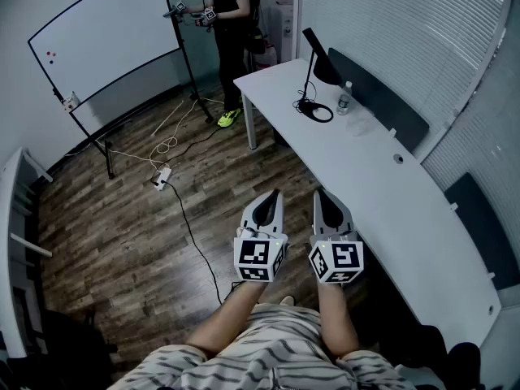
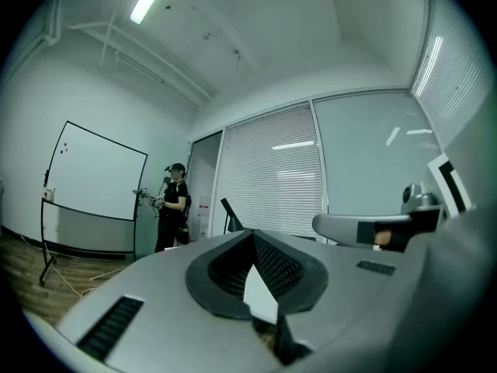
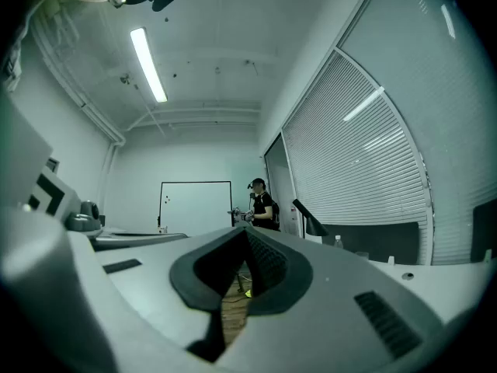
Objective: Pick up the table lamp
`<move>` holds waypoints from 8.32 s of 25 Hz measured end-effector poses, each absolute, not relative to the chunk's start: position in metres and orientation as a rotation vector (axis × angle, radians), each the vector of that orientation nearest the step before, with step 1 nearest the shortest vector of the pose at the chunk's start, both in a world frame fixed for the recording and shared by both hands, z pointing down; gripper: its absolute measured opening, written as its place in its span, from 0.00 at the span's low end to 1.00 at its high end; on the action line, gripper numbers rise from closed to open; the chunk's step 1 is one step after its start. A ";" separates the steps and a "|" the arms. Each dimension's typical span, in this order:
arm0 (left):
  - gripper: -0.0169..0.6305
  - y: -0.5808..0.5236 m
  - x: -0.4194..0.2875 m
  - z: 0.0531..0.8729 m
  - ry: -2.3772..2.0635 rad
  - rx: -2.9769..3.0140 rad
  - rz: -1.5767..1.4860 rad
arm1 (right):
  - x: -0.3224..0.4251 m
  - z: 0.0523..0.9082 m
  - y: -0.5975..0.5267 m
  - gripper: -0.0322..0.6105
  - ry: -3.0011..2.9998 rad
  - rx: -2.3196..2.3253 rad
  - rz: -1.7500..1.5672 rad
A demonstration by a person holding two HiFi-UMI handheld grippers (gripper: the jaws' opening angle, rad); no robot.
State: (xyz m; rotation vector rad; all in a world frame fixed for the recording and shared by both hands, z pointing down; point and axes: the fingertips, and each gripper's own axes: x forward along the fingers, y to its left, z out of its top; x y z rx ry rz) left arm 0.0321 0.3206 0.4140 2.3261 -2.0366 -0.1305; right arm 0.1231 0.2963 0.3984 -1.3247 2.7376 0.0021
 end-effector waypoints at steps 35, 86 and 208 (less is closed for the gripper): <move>0.04 0.094 -0.008 0.435 -2.035 2.314 -0.091 | 0.086 0.421 0.079 0.07 2.790 -1.328 -0.008; 0.04 -0.248 -0.091 0.458 -1.710 2.530 -0.002 | -0.004 0.441 -0.262 0.07 2.611 -1.713 -0.083; 0.04 -0.436 -0.024 0.428 -1.483 2.763 -0.015 | 0.053 0.394 -0.437 0.13 2.363 -1.825 0.048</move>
